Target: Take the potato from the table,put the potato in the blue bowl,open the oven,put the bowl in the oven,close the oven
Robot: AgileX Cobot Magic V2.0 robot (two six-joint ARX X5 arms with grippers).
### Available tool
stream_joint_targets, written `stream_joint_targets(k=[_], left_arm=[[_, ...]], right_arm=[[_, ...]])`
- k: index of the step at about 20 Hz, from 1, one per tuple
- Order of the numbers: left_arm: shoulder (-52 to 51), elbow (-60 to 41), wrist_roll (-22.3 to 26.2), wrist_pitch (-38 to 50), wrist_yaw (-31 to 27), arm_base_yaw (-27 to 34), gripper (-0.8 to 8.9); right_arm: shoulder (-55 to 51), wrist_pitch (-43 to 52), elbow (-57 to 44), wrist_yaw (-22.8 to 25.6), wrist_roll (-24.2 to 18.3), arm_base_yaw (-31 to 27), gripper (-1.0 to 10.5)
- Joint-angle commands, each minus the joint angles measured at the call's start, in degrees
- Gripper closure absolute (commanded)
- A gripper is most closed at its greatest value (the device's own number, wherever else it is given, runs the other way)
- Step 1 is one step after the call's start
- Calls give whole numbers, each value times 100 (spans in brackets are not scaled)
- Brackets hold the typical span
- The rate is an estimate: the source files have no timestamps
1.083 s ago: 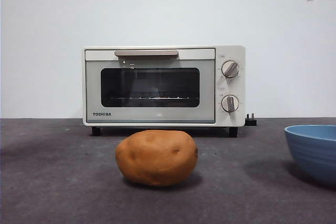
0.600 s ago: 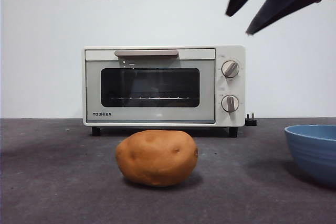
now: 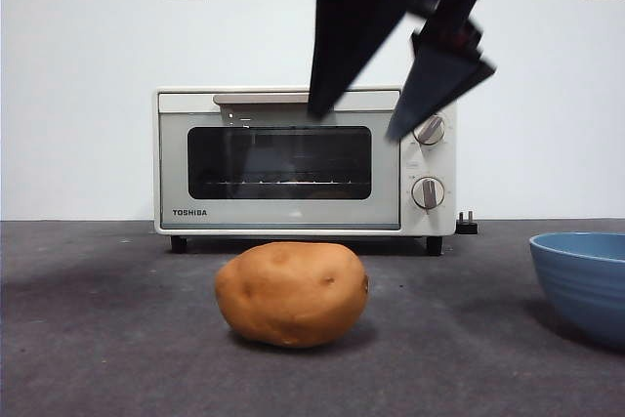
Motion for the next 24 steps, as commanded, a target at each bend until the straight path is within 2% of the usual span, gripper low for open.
stream_joint_targets(k=[1, 5, 10, 18, 22, 23, 24], left_arm=[[-9, -4, 101, 0, 24, -24, 819], [-9, -4, 103, -11, 22, -24, 819], [-9, -4, 203, -11, 22, -24, 819], [-9, -4, 203, -11, 22, -24, 819], [-9, -4, 203, -9, 22, -24, 819], [-9, -7, 205, -11, 22, -24, 819], [-9, -7, 203, -11, 22, -24, 819]], right_arm=[[378, 31, 17, 192, -337, 197, 275], [857, 219, 17, 205, -686, 481, 276], [1193, 605, 17, 293, -769, 603, 276], [1668, 887, 17, 219, -767, 603, 279], [1906, 955, 17, 157, -514, 601, 286], [1932, 957, 17, 85, -505, 601, 296], [1932, 984, 17, 7, -490, 603, 358]])
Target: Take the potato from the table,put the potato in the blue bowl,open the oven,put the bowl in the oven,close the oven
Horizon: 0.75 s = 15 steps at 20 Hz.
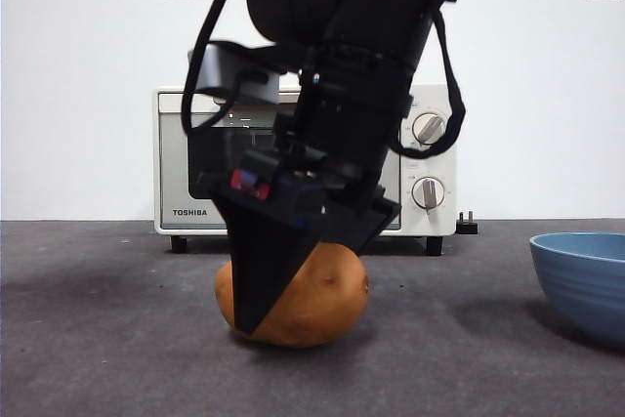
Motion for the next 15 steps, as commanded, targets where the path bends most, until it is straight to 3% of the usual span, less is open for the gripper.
stream_joint_targets(k=[1, 3, 4, 10, 15], left_arm=[[-9, -7, 76, 9, 22, -24, 819], [-9, -4, 76, 9, 22, -24, 819], [-9, -7, 79, 9, 22, -24, 819], [-9, -7, 81, 11, 22, -24, 819], [-9, -7, 85, 13, 20, -24, 819]], right_arm=[[63, 79, 15, -197, 173, 15, 506], [63, 42, 15, -190, 267, 9, 901], [63, 2, 15, -195, 284, 9, 953], [-11, -374, 177, -103, 586, 4, 955], [-481, -1893, 1088, -33, 728, -7, 955]])
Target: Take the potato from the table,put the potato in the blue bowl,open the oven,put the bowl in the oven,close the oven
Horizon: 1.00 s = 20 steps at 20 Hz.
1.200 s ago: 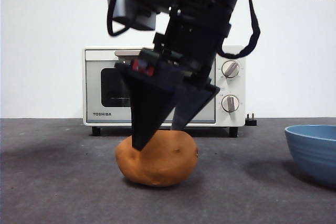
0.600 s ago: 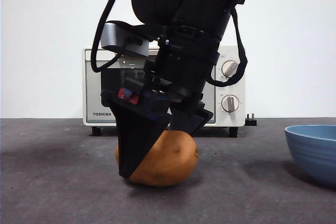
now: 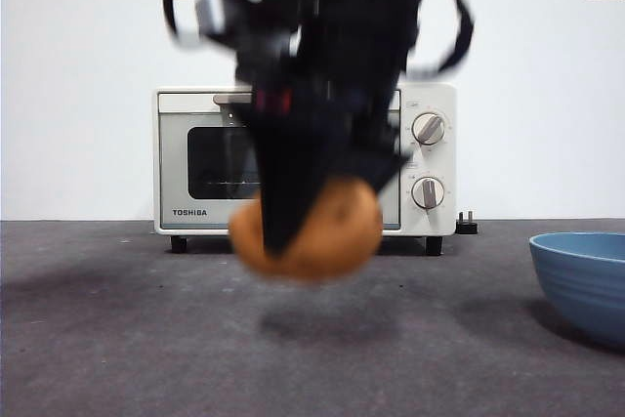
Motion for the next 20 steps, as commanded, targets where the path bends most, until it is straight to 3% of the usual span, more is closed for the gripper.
stream_joint_targets(k=[1, 6, 11, 15, 20], left_arm=[[-9, -4, 85, 17, 20, -24, 819], [-9, -7, 85, 31, 17, -24, 819], [-7, -7, 105, 26, -22, -24, 819], [2, -4, 105, 35, -20, -24, 819], [116, -7, 101, 79, -20, -24, 819]], right_arm=[[-358, -507, 330, 57, 144, -42, 955], [-1060, -1132, 369, 474, 835, -433, 954], [-1676, -1757, 315, 739, 1027, -1346, 954], [-2323, -1698, -173, 734, 1233, -2107, 954], [-3270, -1036, -1539, 643, 1593, -2546, 955]])
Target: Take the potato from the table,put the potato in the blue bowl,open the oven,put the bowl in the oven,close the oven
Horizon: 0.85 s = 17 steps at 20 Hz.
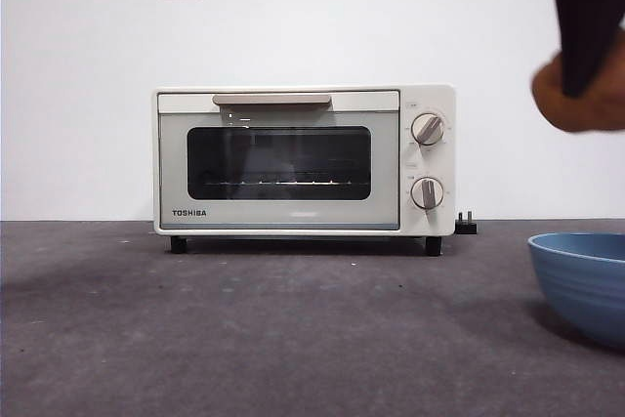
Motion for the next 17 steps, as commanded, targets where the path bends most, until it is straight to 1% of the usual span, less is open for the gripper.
stream_joint_targets(k=[1, 2, 3, 7, 10, 17], left_arm=[[96, -7, 87, 70, 4, -20, 819], [131, -7, 87, 70, 4, -20, 819], [168, -4, 87, 74, 4, -20, 819], [284, -7, 87, 120, 4, -20, 819], [350, -7, 87, 170, 7, -20, 819], [387, -7, 87, 195, 4, -20, 819]], right_arm=[[-278, 428, -588, -22, 389, -44, 954], [-352, 584, -780, -22, 546, -44, 954], [-367, 691, -916, -20, 595, -44, 954], [-356, 1189, -1335, -20, 619, -44, 953], [-264, 1292, -1449, -20, 647, -46, 952], [483, 1497, -1449, 7, 723, -46, 943]])
